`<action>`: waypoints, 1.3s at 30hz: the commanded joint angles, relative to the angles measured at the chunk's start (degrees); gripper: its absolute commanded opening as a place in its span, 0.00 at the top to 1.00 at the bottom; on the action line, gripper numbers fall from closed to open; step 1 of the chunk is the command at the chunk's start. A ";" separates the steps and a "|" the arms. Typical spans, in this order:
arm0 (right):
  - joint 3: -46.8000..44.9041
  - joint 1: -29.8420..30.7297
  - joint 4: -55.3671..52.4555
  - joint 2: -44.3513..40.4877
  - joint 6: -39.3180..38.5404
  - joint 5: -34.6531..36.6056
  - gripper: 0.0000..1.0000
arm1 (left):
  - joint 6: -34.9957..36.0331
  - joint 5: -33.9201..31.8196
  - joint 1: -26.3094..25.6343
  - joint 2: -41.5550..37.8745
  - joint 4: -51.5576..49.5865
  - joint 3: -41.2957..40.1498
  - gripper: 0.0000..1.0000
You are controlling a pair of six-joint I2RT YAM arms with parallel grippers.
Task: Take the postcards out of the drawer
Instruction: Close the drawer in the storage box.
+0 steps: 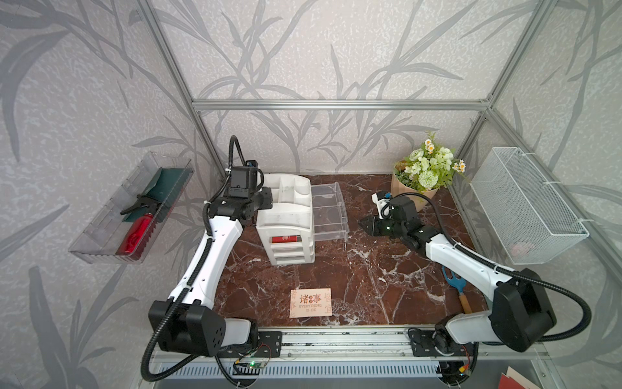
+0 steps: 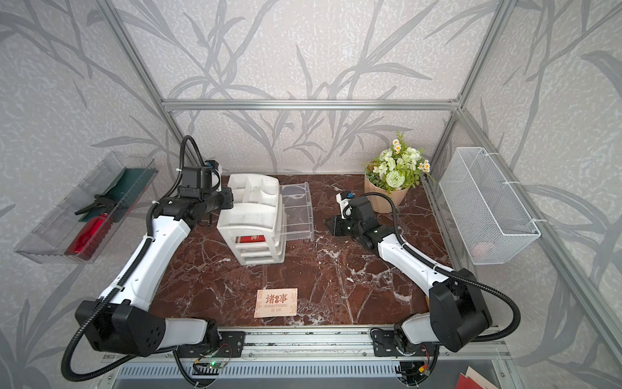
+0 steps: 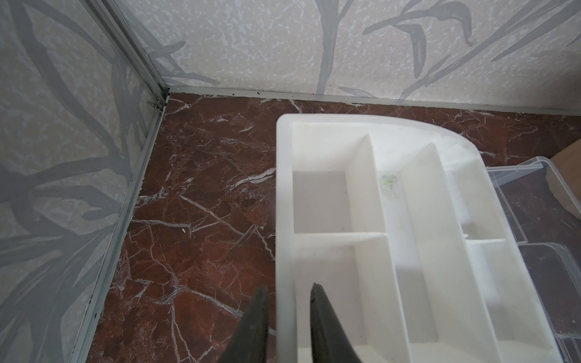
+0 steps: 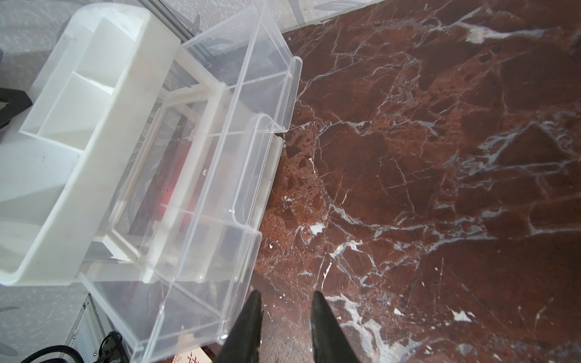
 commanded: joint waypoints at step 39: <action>16.63 2.19 10.72 19.47 7.43 -13.26 0.74 | 0.90 1.42 0.79 3.93 -0.01 0.15 0.93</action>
